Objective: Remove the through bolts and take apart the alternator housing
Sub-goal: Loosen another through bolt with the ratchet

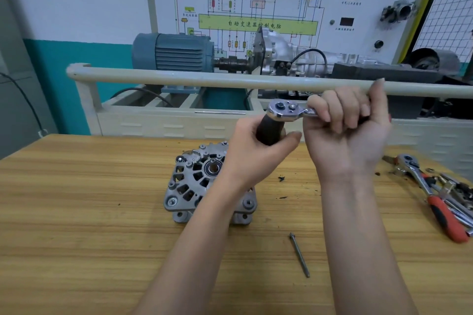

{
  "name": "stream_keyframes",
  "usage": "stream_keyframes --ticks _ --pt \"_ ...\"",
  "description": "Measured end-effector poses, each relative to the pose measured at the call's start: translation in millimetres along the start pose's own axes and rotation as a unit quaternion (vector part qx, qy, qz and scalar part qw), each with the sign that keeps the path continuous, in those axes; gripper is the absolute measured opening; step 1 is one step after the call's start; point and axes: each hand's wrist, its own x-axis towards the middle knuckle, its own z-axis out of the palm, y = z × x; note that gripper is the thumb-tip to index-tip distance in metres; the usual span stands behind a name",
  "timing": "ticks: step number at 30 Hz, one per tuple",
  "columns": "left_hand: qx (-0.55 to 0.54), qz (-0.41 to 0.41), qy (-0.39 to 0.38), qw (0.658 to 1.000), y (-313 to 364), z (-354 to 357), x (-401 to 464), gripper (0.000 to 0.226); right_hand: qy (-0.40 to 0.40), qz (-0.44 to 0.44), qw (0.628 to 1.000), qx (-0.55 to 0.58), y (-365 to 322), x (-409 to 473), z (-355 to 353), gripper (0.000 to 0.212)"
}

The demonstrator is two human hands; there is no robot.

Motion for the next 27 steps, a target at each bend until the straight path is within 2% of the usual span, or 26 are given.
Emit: stream_keyframes --ticks 3,5,9,12,15,17,19,20,22,24,25,27 --pt "-0.066 0.037 0.001 0.997 2 -4 -1 0.01 0.005 0.05 0.998 0.037 2 12 -2 0.056" --pt "-0.098 0.032 0.018 0.994 3 -1 -1 0.016 -0.007 0.071 0.996 0.062 5 17 -1 0.055" --pt "-0.08 0.043 0.009 0.996 4 5 -1 0.033 -0.037 0.068 0.993 0.091 5 14 4 0.057" --pt "-0.044 0.052 0.114 0.991 5 11 0 0.039 -0.043 -0.015 0.999 -0.001 13 1 15 0.052" --pt "-0.016 0.061 0.232 0.971 3 16 0 0.048 -0.054 -0.103 0.989 -0.087 32 -18 24 0.048" --pt "-0.003 0.058 0.255 0.965 1 17 -2 0.049 -0.055 -0.132 0.984 -0.108 40 -26 27 0.048" --pt "-0.007 0.053 0.228 0.972 2 16 -2 0.047 -0.038 -0.126 0.985 -0.111 38 -26 28 0.046" --pt "-0.023 0.051 0.185 0.981 3 11 -2 0.046 -0.025 -0.113 0.988 -0.107 33 -24 27 0.046" --pt "-0.057 0.044 0.042 0.997 5 -5 0 0.041 -0.008 -0.064 0.995 -0.082 24 -18 24 0.046" --pt "-0.048 0.024 -0.084 0.995 5 -20 2 0.03 -0.013 0.004 0.999 -0.05 18 -9 20 0.046" --pt "-0.046 0.01 -0.109 0.993 4 -23 2 0.028 -0.016 0.035 0.998 -0.039 16 -5 18 0.046" --pt "-0.064 -0.007 -0.098 0.993 0 -22 3 0.033 -0.027 0.082 0.996 -0.012 14 4 15 0.046"
